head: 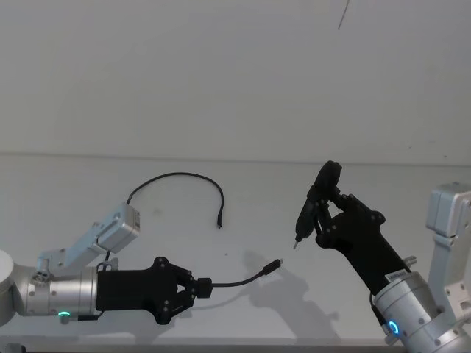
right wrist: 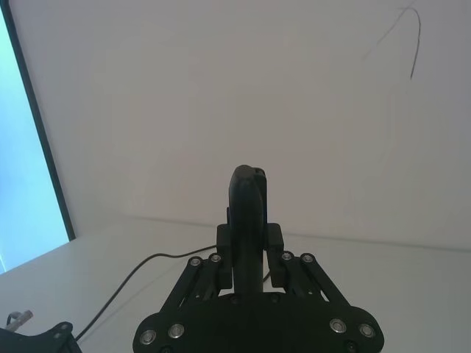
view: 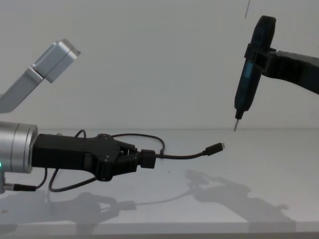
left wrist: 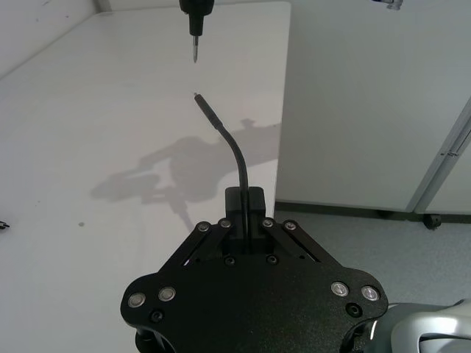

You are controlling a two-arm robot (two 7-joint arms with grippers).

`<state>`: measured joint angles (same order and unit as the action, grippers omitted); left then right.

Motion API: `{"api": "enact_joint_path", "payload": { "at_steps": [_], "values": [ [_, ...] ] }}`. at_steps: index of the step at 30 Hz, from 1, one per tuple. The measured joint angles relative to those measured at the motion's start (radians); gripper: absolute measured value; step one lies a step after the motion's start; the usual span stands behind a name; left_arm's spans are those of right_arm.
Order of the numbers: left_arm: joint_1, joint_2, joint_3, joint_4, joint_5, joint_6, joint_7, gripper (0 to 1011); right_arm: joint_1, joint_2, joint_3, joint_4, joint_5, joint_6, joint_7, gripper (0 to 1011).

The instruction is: Pick up the data cable with the one hand.

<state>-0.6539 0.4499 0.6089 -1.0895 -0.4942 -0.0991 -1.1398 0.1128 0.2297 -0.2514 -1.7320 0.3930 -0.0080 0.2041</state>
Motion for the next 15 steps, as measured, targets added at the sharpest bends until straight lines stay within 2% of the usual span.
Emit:
{"api": "enact_joint_path", "payload": {
  "at_steps": [15],
  "values": [
    [0.0, 0.0, 0.0, 0.0, 0.0, 0.0, 0.0, 44, -0.025, -0.028, 0.013, 0.004, 0.0, -0.01, -0.013, 269]
  ]
}}
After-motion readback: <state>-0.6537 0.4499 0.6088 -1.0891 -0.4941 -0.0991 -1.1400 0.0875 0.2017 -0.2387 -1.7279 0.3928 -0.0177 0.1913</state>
